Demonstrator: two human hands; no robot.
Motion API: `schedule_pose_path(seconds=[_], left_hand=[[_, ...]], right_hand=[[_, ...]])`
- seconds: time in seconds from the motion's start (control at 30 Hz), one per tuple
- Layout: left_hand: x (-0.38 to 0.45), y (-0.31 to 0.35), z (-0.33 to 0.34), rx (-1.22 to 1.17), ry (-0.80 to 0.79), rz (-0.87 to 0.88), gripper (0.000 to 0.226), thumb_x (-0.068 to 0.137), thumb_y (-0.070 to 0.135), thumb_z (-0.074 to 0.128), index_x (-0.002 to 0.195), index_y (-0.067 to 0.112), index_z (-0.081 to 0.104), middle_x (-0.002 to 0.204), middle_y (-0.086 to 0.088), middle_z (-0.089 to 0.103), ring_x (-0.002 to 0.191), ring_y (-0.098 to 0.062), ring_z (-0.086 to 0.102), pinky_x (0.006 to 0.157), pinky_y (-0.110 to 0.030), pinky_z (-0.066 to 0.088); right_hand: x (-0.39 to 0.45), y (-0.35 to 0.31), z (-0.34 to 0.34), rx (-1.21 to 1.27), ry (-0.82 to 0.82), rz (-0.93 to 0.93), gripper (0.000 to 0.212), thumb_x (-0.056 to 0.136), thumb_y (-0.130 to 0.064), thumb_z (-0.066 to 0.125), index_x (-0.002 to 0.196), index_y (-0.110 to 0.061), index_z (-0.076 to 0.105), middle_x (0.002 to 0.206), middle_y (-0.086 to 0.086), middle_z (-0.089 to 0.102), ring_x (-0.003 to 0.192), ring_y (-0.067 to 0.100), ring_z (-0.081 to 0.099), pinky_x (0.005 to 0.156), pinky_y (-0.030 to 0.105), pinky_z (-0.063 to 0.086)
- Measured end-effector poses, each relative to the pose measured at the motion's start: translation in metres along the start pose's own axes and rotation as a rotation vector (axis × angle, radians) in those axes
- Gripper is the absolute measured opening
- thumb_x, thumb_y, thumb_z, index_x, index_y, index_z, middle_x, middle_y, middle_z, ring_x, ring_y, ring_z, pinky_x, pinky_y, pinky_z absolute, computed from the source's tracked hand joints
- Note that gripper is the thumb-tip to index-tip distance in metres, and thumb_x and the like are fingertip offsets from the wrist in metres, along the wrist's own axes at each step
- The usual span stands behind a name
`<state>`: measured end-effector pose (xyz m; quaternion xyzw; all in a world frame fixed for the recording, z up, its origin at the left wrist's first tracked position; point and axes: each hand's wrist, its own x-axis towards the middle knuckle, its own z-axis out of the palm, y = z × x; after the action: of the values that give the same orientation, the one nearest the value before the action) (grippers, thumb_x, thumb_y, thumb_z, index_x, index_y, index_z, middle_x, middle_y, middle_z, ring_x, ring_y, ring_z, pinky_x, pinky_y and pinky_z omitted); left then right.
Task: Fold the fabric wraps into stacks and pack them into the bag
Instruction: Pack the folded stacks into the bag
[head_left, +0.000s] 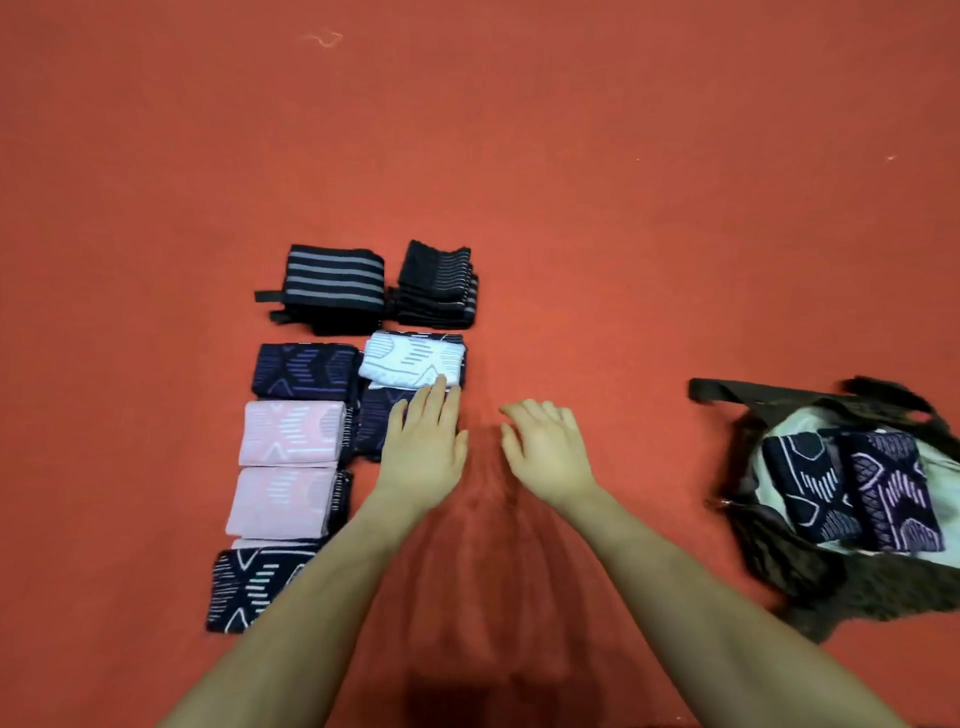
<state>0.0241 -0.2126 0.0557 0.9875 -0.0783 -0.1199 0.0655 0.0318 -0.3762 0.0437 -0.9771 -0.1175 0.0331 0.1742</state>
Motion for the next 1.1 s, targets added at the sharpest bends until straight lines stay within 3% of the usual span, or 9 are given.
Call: schedule_pose_path(seconds=[0.1, 0.17, 0.27, 0.4, 0.53, 0.63, 0.77, 0.93, 1.1], left_hand=[[-0.001, -0.043, 0.010, 0.043, -0.008, -0.071, 0.051, 0.082, 0.030, 0.039, 0.114, -0.001, 0.064, 0.118, -0.020, 0.063, 0.107, -0.035, 0.062, 0.084, -0.048, 0.051], [0.000, -0.066, 0.017, 0.057, 0.001, -0.080, 0.050, 0.082, 0.030, 0.035, 0.105, -0.001, 0.065, 0.108, -0.020, 0.065, 0.100, -0.035, 0.064, 0.080, -0.045, 0.052], [0.002, -0.089, 0.030, 0.077, 0.040, -0.007, 0.049, 0.083, 0.030, 0.036, 0.109, -0.003, 0.062, 0.101, -0.018, 0.063, 0.093, -0.036, 0.062, 0.082, -0.043, 0.045], [-0.001, -0.098, 0.044, 0.062, 0.083, 0.070, 0.051, 0.085, 0.033, 0.038, 0.114, -0.001, 0.063, 0.110, -0.020, 0.061, 0.103, -0.037, 0.060, 0.090, -0.042, 0.032], [-0.006, -0.099, 0.052, 0.029, 0.121, 0.093, 0.039, 0.089, 0.028, 0.038, 0.094, 0.004, 0.068, 0.117, -0.017, 0.063, 0.111, -0.035, 0.059, 0.096, -0.041, 0.031], [-0.002, -0.101, 0.054, 0.017, 0.172, 0.076, 0.029, 0.090, 0.025, 0.038, 0.086, 0.009, 0.062, 0.106, -0.013, 0.065, 0.105, -0.031, 0.059, 0.088, -0.038, 0.036], [0.007, -0.106, 0.060, 0.075, 0.183, 0.074, 0.040, 0.088, 0.031, 0.039, 0.109, 0.006, 0.062, 0.105, -0.009, 0.064, 0.101, -0.027, 0.058, 0.085, -0.035, 0.034], [0.005, -0.106, 0.068, 0.171, 0.156, 0.070, 0.047, 0.091, 0.032, 0.036, 0.118, 0.003, 0.062, 0.114, -0.011, 0.064, 0.109, -0.029, 0.059, 0.093, -0.040, 0.033], [0.000, -0.103, 0.073, 0.211, 0.155, 0.073, 0.046, 0.093, 0.030, 0.037, 0.120, 0.003, 0.063, 0.118, -0.012, 0.064, 0.111, -0.029, 0.059, 0.094, -0.042, 0.033]], right_hand=[[0.019, -0.029, 0.020, 0.065, -0.060, -0.027, 0.043, 0.086, -0.035, 0.036, 0.103, -0.011, 0.067, 0.093, 0.004, 0.068, 0.083, 0.028, 0.061, 0.075, 0.035, 0.028], [0.029, -0.043, 0.032, 0.086, -0.125, -0.003, 0.048, 0.090, -0.041, 0.034, 0.118, -0.011, 0.060, 0.111, 0.004, 0.065, 0.101, 0.029, 0.056, 0.085, 0.034, 0.025], [0.033, -0.055, 0.053, 0.161, -0.157, 0.116, 0.041, 0.097, -0.036, 0.043, 0.131, -0.013, 0.049, 0.125, 0.005, 0.056, 0.116, 0.025, 0.045, 0.095, 0.032, 0.019], [0.020, -0.069, 0.071, 0.224, -0.072, 0.236, 0.035, 0.095, -0.035, 0.044, 0.120, -0.012, 0.054, 0.117, 0.005, 0.055, 0.108, 0.025, 0.049, 0.093, 0.032, 0.020], [0.018, -0.067, 0.077, 0.137, -0.028, 0.244, 0.018, 0.096, -0.030, 0.049, 0.102, -0.015, 0.057, 0.101, 0.003, 0.057, 0.096, 0.026, 0.052, 0.087, 0.035, 0.020], [0.023, -0.063, 0.080, 0.130, -0.030, 0.245, 0.027, 0.092, -0.032, 0.055, 0.110, -0.011, 0.053, 0.106, 0.006, 0.055, 0.100, 0.028, 0.050, 0.088, 0.036, 0.021], [0.032, -0.061, 0.085, 0.283, -0.185, 0.288, 0.063, 0.084, -0.049, 0.040, 0.136, -0.015, 0.039, 0.132, 0.001, 0.047, 0.123, 0.019, 0.037, 0.101, 0.033, 0.013], [0.025, -0.060, 0.092, 0.226, -0.214, 0.236, 0.067, 0.085, -0.051, 0.034, 0.139, -0.013, 0.038, 0.138, 0.001, 0.046, 0.132, 0.020, 0.032, 0.106, 0.037, 0.007], [0.022, -0.064, 0.095, 0.156, -0.091, 0.115, 0.042, 0.087, -0.036, 0.049, 0.116, -0.006, 0.053, 0.108, 0.009, 0.057, 0.104, 0.030, 0.053, 0.094, 0.036, 0.017]])
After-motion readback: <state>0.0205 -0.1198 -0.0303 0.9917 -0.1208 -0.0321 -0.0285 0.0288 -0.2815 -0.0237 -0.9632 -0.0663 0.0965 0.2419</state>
